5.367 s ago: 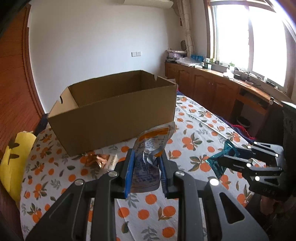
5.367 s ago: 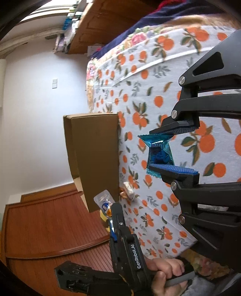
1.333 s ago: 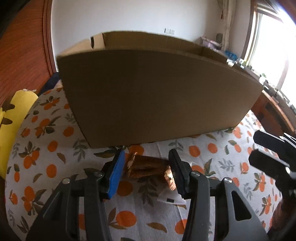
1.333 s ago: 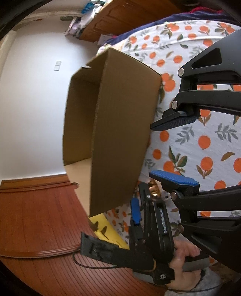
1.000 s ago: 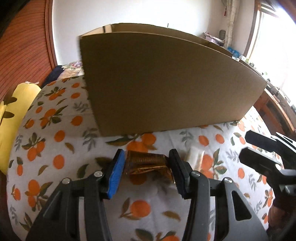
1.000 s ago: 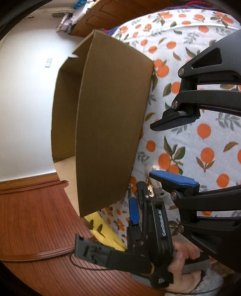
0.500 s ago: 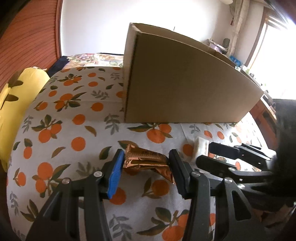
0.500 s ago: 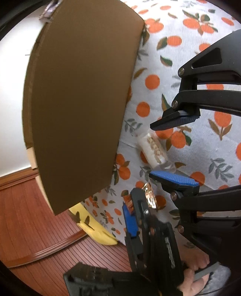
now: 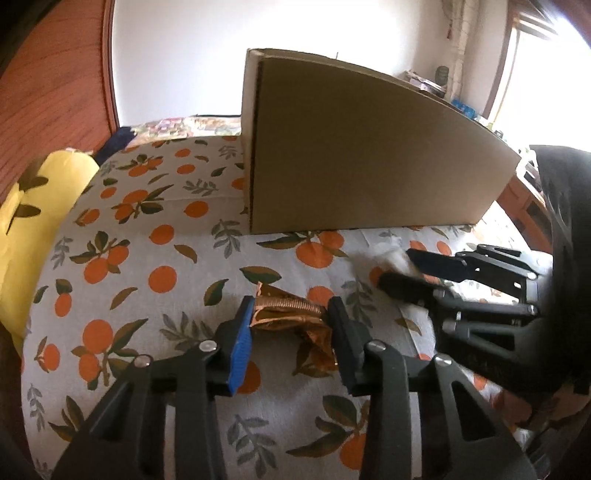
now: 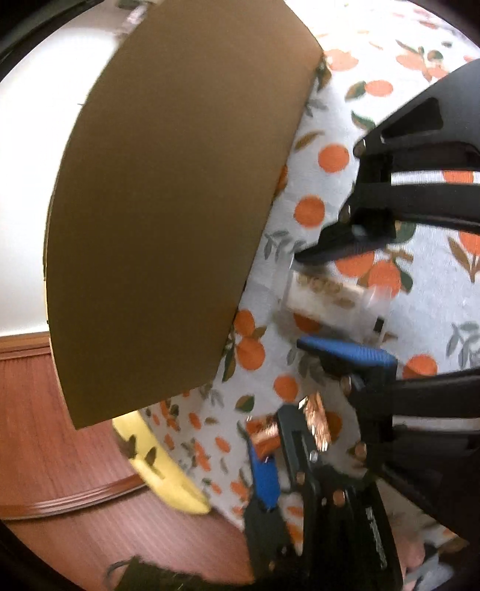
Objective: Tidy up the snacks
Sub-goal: 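Grasp the copper wrapper with the left tool while the right tool grasps the white packet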
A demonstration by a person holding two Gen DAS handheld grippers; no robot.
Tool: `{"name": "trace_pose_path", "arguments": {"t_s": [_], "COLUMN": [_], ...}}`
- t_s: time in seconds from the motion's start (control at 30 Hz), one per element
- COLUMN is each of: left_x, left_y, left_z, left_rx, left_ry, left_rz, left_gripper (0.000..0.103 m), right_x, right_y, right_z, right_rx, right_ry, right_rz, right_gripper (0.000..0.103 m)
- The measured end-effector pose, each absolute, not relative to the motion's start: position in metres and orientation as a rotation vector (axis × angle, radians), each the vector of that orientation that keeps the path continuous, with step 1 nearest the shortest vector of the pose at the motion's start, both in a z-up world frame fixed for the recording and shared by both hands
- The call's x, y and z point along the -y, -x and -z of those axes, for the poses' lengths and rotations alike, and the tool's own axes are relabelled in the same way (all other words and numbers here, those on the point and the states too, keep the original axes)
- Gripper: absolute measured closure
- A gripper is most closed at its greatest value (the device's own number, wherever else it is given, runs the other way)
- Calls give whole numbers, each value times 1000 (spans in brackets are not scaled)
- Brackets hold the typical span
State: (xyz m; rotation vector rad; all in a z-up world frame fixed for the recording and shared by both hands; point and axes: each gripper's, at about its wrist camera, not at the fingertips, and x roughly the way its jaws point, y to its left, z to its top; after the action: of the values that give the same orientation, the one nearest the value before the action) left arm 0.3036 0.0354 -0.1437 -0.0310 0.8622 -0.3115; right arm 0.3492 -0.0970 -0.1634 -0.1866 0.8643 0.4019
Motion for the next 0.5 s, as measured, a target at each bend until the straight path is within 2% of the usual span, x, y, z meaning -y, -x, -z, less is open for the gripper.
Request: {"name": "trace_pose_path", "arguments": {"t_s": [0.03, 0.5], "left_x": [-34, -26], "left_y": [-301, -286], "left_z": [143, 113], "left_rx": [-857, -765], "left_ry": [28, 40], "left_rz": [314, 327], "left_gripper": [66, 66], "right_x": [98, 123], "right_y": [-349, -337], "right_z": [163, 154], "right_rx": [-862, -837], "right_ry": [189, 136], "right_rz": [-406, -417], "right_gripper": [84, 84]}}
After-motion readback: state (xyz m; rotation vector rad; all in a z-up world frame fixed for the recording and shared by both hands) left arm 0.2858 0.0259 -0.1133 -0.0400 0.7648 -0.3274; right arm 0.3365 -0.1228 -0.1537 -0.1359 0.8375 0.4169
